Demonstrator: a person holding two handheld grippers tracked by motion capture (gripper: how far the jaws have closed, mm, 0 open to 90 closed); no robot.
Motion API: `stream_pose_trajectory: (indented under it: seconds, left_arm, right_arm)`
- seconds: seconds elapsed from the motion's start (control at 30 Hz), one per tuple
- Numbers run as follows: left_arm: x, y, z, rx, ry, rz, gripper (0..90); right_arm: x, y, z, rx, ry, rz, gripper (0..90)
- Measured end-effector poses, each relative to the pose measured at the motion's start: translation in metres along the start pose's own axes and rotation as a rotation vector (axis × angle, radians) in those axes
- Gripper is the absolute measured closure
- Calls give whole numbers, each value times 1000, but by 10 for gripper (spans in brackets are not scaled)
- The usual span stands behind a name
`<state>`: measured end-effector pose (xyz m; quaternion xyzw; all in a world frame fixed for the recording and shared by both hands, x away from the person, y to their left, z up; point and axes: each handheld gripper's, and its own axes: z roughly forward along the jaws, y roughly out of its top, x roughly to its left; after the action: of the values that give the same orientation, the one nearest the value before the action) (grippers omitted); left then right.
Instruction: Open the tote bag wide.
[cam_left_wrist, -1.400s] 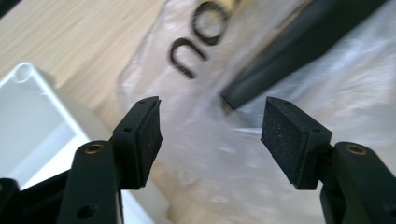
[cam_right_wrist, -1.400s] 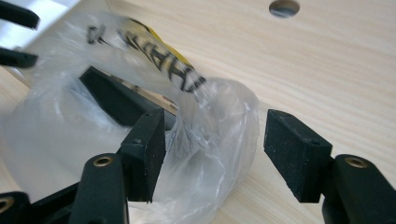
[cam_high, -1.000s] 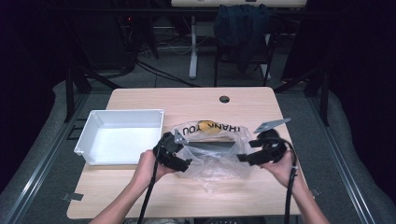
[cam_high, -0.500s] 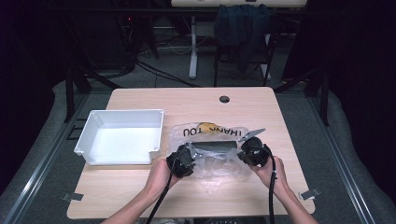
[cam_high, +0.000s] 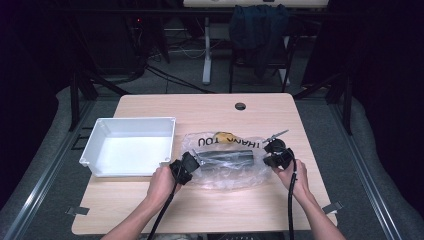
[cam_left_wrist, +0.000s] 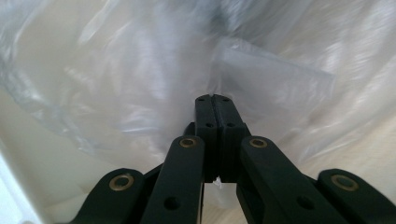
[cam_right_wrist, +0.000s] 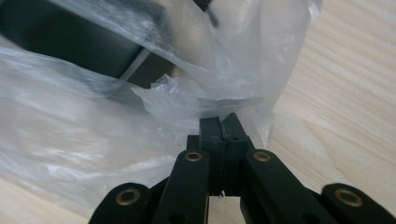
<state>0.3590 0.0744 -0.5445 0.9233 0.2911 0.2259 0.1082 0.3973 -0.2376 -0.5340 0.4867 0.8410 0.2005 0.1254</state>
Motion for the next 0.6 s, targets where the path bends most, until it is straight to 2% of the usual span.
stream_pose_trajectory:
  seconds: [0.07,0.17,0.27,0.33,0.47,0.5,0.53,0.6]
  left_arm:
    - [1,-1,5,16,8,-12,899]
    - [1,0,9,29,24,-1,900]
    - [-1,2,10,45,38,11,900]
    - [-2,2,12,54,39,16,899]
    - [-2,2,11,58,39,19,883]
    - [0,2,6,51,25,11,817]
    - [1,2,1,40,10,1,747]
    - [4,2,-10,13,-7,-16,645]
  right_arm:
    - [-4,-2,4,19,-14,3,900]
    - [-9,-6,6,48,-34,5,900]
    - [-12,-7,7,56,-74,-4,900]
    - [-13,-8,7,82,-99,-15,900]
    - [-12,-9,7,112,-94,-19,896]
    - [-11,-9,6,91,-86,-12,842]
    - [-12,-8,-1,90,-65,-11,738]
    - [-14,-7,-14,48,-32,2,634]
